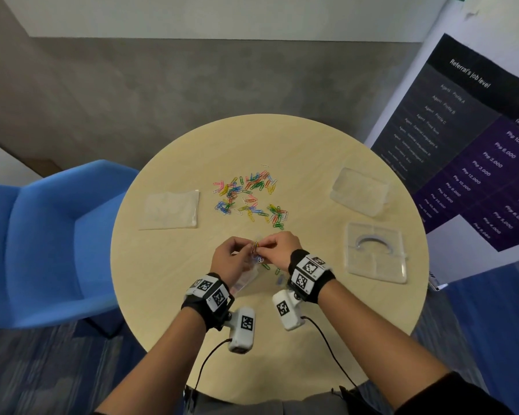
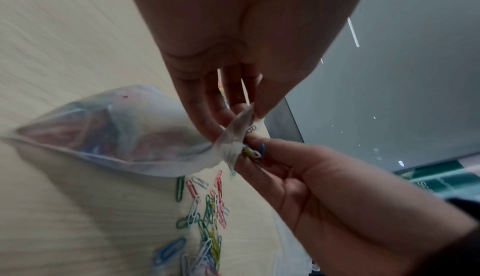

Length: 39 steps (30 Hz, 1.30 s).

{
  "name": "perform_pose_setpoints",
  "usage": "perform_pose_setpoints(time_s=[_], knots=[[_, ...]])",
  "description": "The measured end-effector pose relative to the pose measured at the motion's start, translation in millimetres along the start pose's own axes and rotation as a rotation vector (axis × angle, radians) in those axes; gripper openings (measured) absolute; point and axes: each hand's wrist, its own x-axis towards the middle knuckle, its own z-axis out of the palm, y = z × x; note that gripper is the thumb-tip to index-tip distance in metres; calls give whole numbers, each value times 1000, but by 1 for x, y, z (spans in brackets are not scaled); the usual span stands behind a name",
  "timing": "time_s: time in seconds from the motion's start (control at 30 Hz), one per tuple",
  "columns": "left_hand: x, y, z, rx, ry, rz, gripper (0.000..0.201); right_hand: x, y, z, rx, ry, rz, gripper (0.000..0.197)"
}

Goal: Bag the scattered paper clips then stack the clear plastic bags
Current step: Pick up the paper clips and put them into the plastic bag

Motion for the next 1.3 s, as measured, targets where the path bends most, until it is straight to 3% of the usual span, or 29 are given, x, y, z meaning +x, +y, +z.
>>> perform_pose_setpoints(time_s=[0.13,0.2,0.33,0.43,0.47,0.53,0.63,0.73,0.93,1.07,1.3], knots=[[-1,0,2,56,-30,43,6,0,-15,2,-167,-63,18,23],[1,-1,2,74,-23,57,6,-2,-22,1,-219,-109,-9,15],[3,-1,-4,81,-22,64,5,-7,-24,-7,-74,-55,-96,34],[3,0,-9,50,-7,38,6,-13,-11,-28,-29,39,-142,34],[3,0,-11,37,0,21,7,-15,-1,-38,-32,67,-109,42],[4,-1,-17,33,10,5,7,-22,30,-55,-180,73,31,77],[6,-3,-26,38,10,7,8,-46,84,-55,-523,-67,257,130],[5,-5,-30,34,4,3,8,-64,110,-29,-498,-99,221,140],[-8,-6,-38,-33,6,-18,8,-31,93,4,-375,80,71,116],[-15,-6,-48,-60,4,-18,9,-7,75,3,-442,114,-6,97],[-20,-7,-55,-90,32,-35,8,5,64,7,-625,124,-186,33]])
